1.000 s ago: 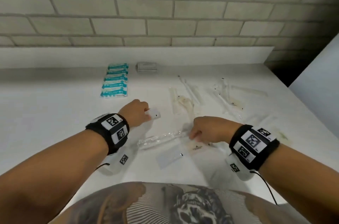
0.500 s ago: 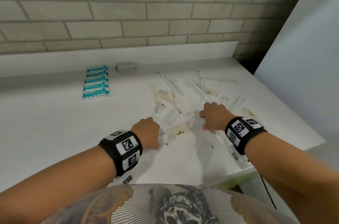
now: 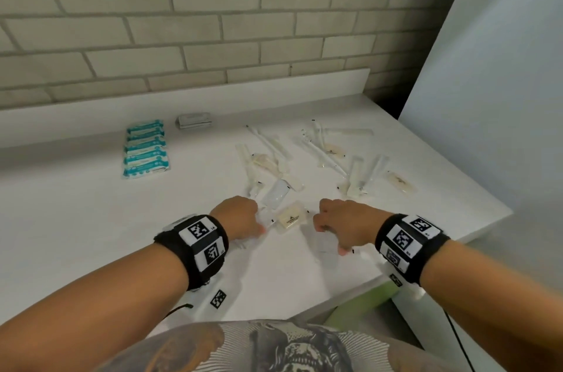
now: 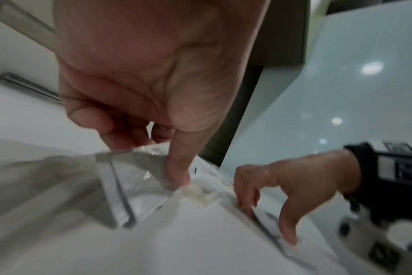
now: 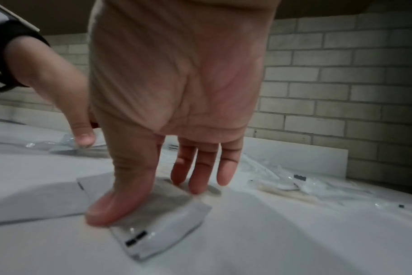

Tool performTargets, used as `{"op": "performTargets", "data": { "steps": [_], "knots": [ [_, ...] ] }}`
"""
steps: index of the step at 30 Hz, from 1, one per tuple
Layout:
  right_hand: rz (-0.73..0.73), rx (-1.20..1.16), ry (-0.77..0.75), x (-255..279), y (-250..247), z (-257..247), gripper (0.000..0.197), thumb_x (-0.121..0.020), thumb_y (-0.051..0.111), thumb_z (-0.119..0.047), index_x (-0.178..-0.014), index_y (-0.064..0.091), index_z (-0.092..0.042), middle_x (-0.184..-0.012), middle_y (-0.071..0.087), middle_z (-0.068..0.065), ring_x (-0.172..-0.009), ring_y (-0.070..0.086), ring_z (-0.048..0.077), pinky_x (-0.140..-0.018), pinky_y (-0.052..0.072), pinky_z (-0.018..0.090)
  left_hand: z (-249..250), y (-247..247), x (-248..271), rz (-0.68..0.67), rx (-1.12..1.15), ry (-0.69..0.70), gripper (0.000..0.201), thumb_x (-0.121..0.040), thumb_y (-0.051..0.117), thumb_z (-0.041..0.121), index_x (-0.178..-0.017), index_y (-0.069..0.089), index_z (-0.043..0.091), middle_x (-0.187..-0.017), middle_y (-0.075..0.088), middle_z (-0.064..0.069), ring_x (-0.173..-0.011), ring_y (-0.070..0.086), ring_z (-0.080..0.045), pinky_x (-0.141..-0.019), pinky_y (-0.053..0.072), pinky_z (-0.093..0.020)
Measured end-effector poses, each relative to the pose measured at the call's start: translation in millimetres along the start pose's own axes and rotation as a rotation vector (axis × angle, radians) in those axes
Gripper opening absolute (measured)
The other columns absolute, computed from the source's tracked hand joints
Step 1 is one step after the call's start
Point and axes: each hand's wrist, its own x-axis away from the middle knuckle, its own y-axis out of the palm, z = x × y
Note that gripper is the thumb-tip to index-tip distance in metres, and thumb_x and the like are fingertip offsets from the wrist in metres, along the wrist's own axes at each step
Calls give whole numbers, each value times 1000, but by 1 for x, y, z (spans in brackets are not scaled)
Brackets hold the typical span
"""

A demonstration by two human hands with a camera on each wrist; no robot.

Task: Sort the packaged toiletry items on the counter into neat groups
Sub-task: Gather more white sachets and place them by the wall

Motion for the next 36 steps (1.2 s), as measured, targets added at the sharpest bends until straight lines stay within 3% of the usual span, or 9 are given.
{"op": "performTargets", "data": {
  "steps": [3,7,11,16,20,26,28,31,36],
  "knots": [
    [18,49,23,-6,-1,-2,37,-66,78,-21,-85,47,-20,-102,40,-3,-88,43,22,-65,35,31,4,-11,-15,116,126,-1,33,-86,59,39,-70,42,17,-83,46,-3,-77,50,-23,-56,32,-27],
    [10,11,109,-16,-8,-2,44,-73,78,-25,-72,34,-23,-85,44,-4,-81,43,20,-61,34,28,21,-25,-40,131,141,2,33,-89,57,38,-93,57,5,-108,57,-15,-89,59,-30,-65,38,-29],
    [-7,-107,213,-23,-18,10,38,-80,75,-31,-96,43,-17,-97,50,1,-87,50,23,-72,43,32,38,-24,-62,84,10,9,31,-89,55,31,-107,61,7,-118,61,-11,-104,57,-25,-77,42,-26],
    [-7,-149,261,-31,-21,32,51,-85,70,-31,-125,49,-8,-124,57,9,-114,55,28,-90,45,37,59,-12,-75,83,122,-165,54,-85,62,20,-132,39,8,-128,51,-14,-115,55,-28,-91,48,-33],
    [59,-190,321,-34,-15,54,40,-85,67,-29,-118,56,-8,-113,63,6,-99,60,24,-76,44,31,68,-4,-79,-22,213,-203,65,-80,66,16,-134,31,4,-121,57,-10,-112,58,-25,-86,48,-29],
    [165,-420,303,-24,-34,98,30,-82,71,-36,-86,52,-13,-80,53,-3,-76,54,17,-61,39,23,76,10,-66,-55,280,-160,43,-79,65,25,-119,57,11,-112,58,0,-113,57,-22,-79,42,-21],
    [316,-679,216,-20,-45,107,21,-83,72,-30,-85,55,-17,-77,54,-6,-70,54,11,-58,38,21,79,8,-63,49,447,-121,38,-78,69,30,-112,60,14,-107,60,5,-111,60,-21,-77,43,-21],
    [438,-1009,23,-11,-63,110,13,-87,68,-21,-99,65,-18,-80,63,-9,-73,59,8,-63,41,19,90,-14,-56,295,843,-118,47,-83,69,33,-127,54,25,-128,59,6,-111,60,-15,-89,45,-22],
    [448,-1206,-189,-12,-86,102,26,-90,62,-11,-113,67,-22,-91,72,-4,-72,59,10,-65,46,22,110,-48,-57,417,1411,-9,30,-90,63,29,-119,58,24,-109,72,0,-105,65,-19,-90,51,-34]
  ]
}}
